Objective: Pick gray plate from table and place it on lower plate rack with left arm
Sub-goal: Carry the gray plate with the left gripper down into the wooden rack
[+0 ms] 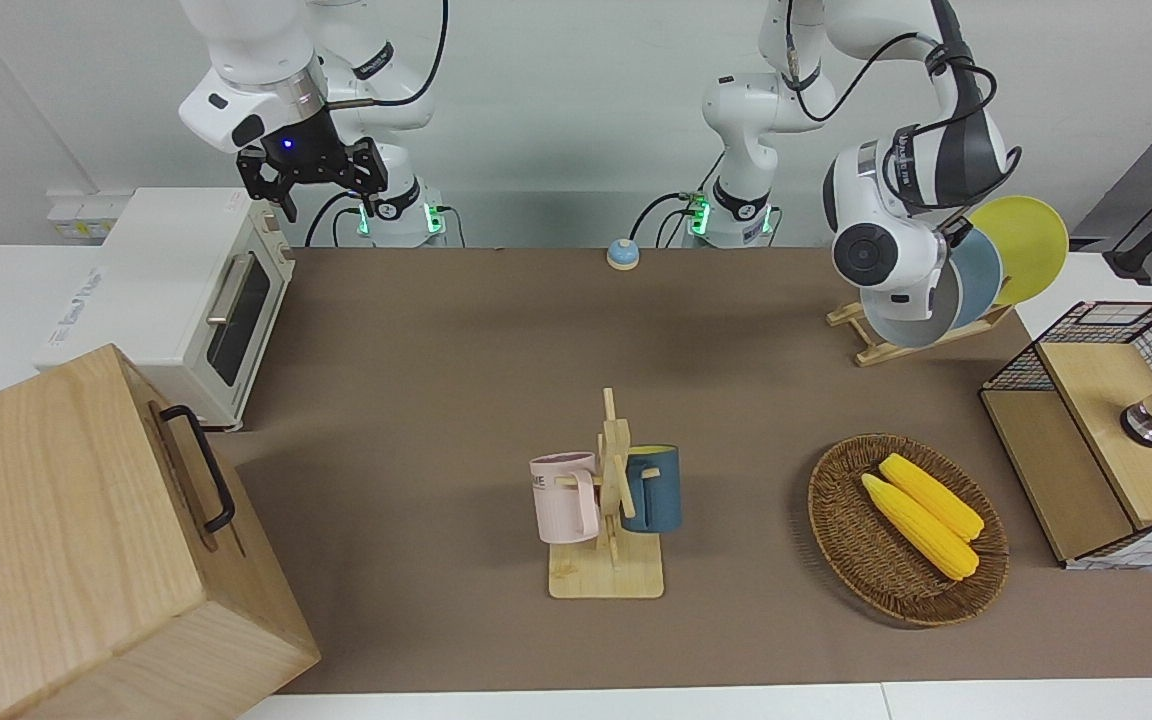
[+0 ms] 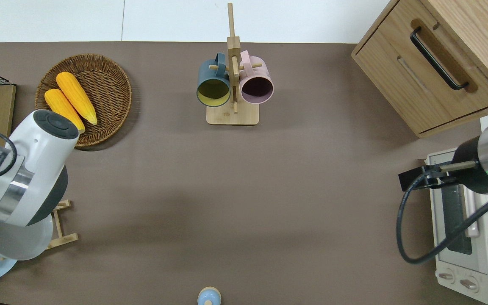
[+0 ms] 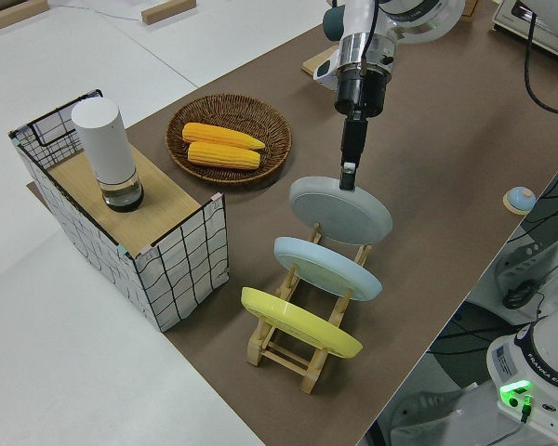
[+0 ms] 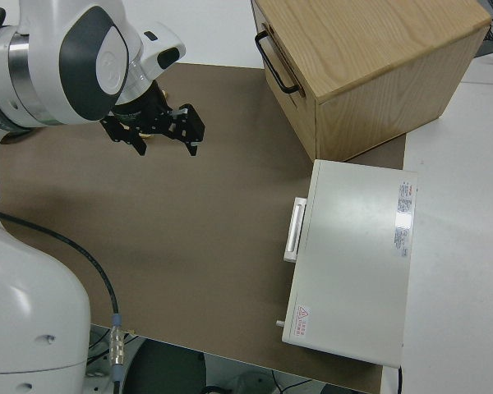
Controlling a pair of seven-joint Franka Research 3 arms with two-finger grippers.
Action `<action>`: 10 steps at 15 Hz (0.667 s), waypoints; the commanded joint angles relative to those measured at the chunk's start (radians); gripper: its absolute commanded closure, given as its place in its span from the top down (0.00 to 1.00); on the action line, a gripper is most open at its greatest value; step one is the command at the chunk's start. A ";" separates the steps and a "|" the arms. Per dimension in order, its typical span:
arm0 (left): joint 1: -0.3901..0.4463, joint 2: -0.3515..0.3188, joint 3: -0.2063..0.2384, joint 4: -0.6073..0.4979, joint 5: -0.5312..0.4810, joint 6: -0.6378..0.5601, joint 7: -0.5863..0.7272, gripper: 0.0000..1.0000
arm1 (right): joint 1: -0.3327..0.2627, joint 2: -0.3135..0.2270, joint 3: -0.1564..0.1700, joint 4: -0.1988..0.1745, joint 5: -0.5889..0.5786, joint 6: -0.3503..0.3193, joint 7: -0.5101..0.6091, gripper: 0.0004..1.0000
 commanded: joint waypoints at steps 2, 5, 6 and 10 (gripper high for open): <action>-0.033 0.046 -0.018 -0.014 0.019 -0.055 -0.114 0.00 | -0.015 -0.005 0.007 0.006 0.004 -0.015 -0.003 0.99; -0.038 0.064 -0.019 -0.015 0.009 -0.051 -0.125 0.09 | -0.015 -0.005 0.007 0.006 0.004 -0.015 -0.003 0.99; -0.038 0.063 -0.023 -0.015 -0.004 -0.040 -0.124 0.39 | -0.015 -0.005 0.007 0.006 0.004 -0.015 -0.003 0.99; -0.038 0.061 -0.024 -0.012 -0.016 -0.037 -0.104 0.99 | -0.013 -0.005 0.007 0.006 0.004 -0.015 -0.003 0.99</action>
